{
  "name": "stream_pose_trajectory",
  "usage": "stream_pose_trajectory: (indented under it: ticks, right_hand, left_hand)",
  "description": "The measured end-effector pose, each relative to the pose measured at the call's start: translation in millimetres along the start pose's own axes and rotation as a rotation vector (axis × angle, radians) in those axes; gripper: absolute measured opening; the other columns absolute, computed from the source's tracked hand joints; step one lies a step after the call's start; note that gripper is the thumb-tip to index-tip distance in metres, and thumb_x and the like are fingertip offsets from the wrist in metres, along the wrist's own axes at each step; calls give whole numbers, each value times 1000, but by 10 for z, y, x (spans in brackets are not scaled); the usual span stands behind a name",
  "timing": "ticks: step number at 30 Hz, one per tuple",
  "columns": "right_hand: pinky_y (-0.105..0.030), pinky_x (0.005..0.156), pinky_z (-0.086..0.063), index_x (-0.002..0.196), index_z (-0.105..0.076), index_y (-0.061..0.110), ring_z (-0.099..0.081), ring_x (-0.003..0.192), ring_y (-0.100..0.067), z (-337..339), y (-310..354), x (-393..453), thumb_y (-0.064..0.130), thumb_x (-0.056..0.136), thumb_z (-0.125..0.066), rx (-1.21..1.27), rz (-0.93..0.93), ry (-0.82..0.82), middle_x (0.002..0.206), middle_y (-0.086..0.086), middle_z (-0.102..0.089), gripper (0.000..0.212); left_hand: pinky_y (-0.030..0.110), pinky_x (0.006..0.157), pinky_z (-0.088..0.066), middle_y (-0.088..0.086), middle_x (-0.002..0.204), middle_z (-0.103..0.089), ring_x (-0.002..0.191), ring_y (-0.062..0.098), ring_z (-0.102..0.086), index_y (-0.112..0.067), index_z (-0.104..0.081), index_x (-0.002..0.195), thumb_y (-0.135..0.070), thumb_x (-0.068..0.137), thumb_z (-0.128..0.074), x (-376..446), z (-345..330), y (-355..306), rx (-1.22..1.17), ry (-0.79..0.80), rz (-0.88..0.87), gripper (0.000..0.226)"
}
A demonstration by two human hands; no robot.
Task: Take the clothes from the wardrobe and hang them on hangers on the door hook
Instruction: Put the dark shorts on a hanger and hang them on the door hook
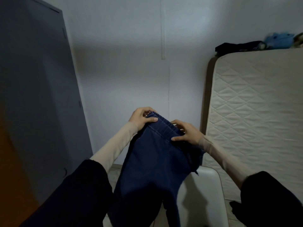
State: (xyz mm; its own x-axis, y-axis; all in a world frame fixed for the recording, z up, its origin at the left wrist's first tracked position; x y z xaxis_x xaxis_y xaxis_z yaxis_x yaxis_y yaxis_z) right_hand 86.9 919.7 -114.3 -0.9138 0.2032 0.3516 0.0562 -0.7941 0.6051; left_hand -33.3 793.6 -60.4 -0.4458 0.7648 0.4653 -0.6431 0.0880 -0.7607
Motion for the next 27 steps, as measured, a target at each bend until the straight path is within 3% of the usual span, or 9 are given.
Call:
stream_pose_trajectory:
  ticks: [5, 10, 14, 16, 19, 21, 24, 27]
  right_hand:
    - [-36, 88, -50, 114, -51, 16, -61, 93, -26, -87, -173, -22, 2, 72, -73, -70, -46, -31, 98, -9, -63, 49]
    - [-22, 73, -51, 99, -52, 22, -59, 80, -19, -232, -248, -18, -2, 79, -64, -35, -69, -54, 83, 2, -59, 34]
    - [-33, 75, -51, 84, -55, 28, -60, 77, -20, -400, -337, 23, 1, 81, -63, -23, -131, -45, 79, 1, -61, 28]
    - [-35, 76, -50, 89, -55, 24, -57, 74, -18, -559, -387, 3, 11, 79, -71, 45, -190, -3, 80, 0, -59, 23]
    - [-35, 78, -50, 97, -50, 19, -56, 79, -20, -862, -471, -20, 10, 68, -80, 16, -238, 104, 88, -4, -57, 43]
    - [-29, 72, -48, 95, -47, 17, -55, 79, -20, -1025, -517, -27, 5, 67, -78, -44, -246, 125, 88, -4, -57, 44]
    - [-10, 55, -38, 93, -44, 16, -53, 76, -20, -1177, -526, 8, 2, 74, -68, -110, -213, 128, 85, -3, -56, 34]
    - [-16, 50, -33, 94, -40, 16, -51, 72, -22, -1165, -476, 80, -3, 76, -60, -139, -158, 79, 77, -5, -56, 33]
  left_hand:
    - [33, 86, -45, 5, 86, -63, 88, 22, -57, -28, -66, 78, -6, 72, -74, -37, 286, -200, -4, -26, -68, 24]
    - [28, 84, -47, 6, 87, -64, 85, 20, -58, -24, -64, 80, -2, 74, -72, -158, 633, -131, 65, -108, -32, 25]
    - [7, 72, -43, -4, 84, -62, 80, 12, -56, -24, -62, 79, 0, 75, -71, -325, 821, 8, 74, -171, -1, 26]
    - [6, 71, -44, -3, 84, -61, 80, 12, -55, -23, -62, 79, 0, 76, -70, -405, 904, 114, 63, -207, 22, 25]
    - [3, 69, -43, -3, 82, -60, 77, 7, -55, -14, -63, 87, 0, 77, -69, -523, 974, 243, 55, -241, 62, 18]
    - [2, 69, -42, -5, 82, -60, 73, -2, -56, -9, -62, 92, 1, 78, -68, -581, 995, 320, 52, -253, 80, 18]
    - [1, 67, -41, -6, 81, -59, 65, -13, -56, -7, -61, 93, 3, 77, -68, -666, 1047, 452, 59, -280, 108, 20]
    - [2, 66, -42, -4, 80, -59, 68, -6, -56, -6, -61, 92, 5, 77, -68, -772, 1164, 603, 64, -332, 151, 20]
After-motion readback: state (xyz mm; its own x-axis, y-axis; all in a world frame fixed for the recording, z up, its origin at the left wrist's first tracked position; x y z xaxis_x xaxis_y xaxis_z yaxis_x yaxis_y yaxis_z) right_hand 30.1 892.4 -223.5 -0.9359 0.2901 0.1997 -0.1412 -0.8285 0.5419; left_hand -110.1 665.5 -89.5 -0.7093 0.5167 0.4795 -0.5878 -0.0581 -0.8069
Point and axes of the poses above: each hand's wrist, its own x-axis towards the middle knuckle, its own z-axis out of the back of the hand, y = z × x, the point moved 7 cm from there along x, towards the middle knuckle
